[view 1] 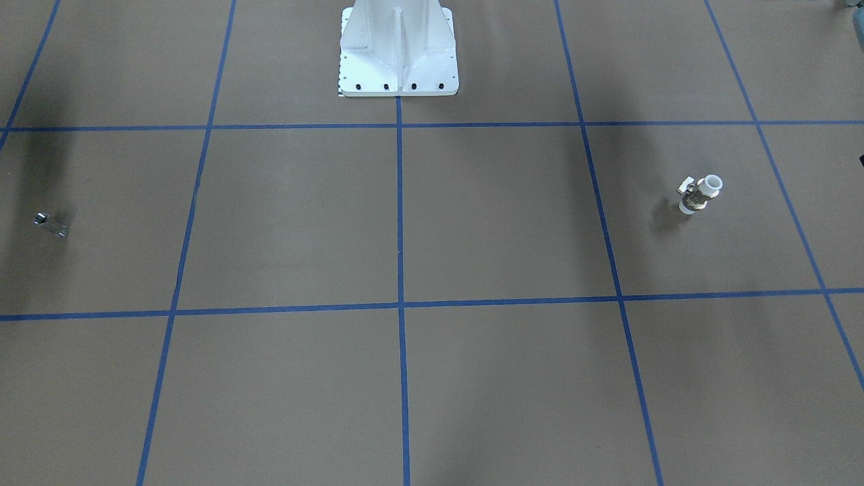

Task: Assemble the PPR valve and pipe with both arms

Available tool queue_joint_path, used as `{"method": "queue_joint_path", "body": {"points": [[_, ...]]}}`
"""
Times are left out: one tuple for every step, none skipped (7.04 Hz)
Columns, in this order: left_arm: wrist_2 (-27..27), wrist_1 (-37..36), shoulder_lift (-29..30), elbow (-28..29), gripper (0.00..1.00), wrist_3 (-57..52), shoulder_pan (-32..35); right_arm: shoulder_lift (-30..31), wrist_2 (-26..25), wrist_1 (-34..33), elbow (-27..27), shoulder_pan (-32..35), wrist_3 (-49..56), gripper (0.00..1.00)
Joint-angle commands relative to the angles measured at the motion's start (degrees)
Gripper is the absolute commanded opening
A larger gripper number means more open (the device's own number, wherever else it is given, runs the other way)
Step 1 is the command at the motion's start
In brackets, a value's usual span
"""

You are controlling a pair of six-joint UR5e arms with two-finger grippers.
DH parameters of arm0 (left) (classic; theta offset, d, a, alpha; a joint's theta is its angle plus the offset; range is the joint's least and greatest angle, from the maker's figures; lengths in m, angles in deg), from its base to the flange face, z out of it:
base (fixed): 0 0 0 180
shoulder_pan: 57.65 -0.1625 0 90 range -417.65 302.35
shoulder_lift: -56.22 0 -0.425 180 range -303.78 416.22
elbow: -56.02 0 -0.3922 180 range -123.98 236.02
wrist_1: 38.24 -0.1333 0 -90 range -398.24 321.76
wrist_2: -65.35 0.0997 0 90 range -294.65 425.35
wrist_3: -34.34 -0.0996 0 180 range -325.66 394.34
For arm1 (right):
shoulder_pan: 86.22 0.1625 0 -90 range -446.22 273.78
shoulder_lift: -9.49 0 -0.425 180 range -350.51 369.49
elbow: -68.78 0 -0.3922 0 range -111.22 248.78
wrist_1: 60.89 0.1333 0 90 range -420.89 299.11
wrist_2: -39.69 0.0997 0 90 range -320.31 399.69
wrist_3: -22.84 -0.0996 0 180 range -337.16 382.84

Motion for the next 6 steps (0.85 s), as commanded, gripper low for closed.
{"method": "queue_joint_path", "body": {"points": [[-0.10, 0.21, -0.21, -0.14, 1.00, -0.29, -0.15, -0.06, -0.07, 0.13, 0.14, 0.01, 0.26, 1.00], [-0.10, 0.13, -0.21, -0.14, 1.00, 0.22, -0.15, 0.12, -0.07, 2.22, 0.22, 0.01, -0.26, 1.00], [-0.18, 0.21, -0.21, -0.05, 1.00, -0.12, -0.15, 0.21, -0.16, 3.19, 0.05, 0.01, -0.35, 1.00], [-0.18, 1.17, -0.21, -0.14, 1.00, -0.21, -0.15, 0.21, -0.33, 3.20, -0.21, -0.07, -1.05, 1.00], [-0.18, 3.18, -0.64, -0.23, 1.00, 0.22, -1.20, 0.21, -0.25, 3.29, -0.13, -0.16, -1.14, 1.00], [-0.27, 3.20, -0.12, -1.45, 0.99, 6.23, -4.86, 0.21, -0.25, 3.38, -0.04, -0.51, -1.14, 1.00]]}}
